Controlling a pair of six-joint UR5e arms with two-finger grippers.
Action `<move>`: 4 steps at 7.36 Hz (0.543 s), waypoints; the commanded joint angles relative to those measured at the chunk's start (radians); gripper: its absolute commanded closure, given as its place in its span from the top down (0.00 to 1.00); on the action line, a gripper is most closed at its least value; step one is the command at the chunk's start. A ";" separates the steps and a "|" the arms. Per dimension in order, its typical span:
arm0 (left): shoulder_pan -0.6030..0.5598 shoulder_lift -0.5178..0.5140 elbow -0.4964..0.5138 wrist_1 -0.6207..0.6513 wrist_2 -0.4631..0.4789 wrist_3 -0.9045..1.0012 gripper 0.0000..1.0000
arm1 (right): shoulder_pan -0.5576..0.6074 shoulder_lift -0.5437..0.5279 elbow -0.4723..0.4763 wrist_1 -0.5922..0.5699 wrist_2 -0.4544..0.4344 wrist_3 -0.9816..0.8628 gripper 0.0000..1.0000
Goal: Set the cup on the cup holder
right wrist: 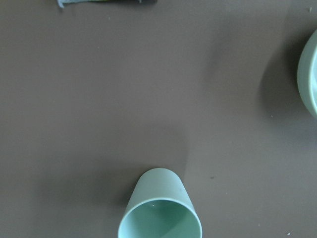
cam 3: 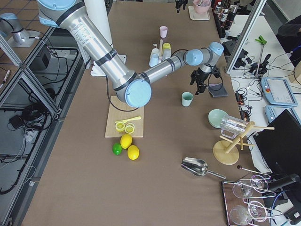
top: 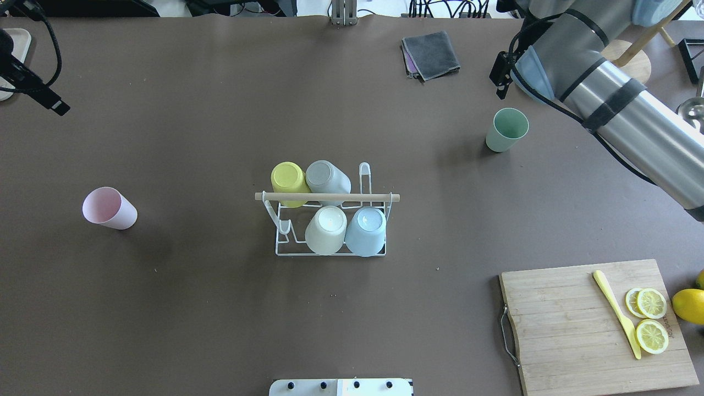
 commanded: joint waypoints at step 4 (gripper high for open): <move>0.022 -0.163 0.129 0.249 0.009 0.006 0.98 | -0.065 0.212 -0.459 0.078 -0.003 -0.072 1.00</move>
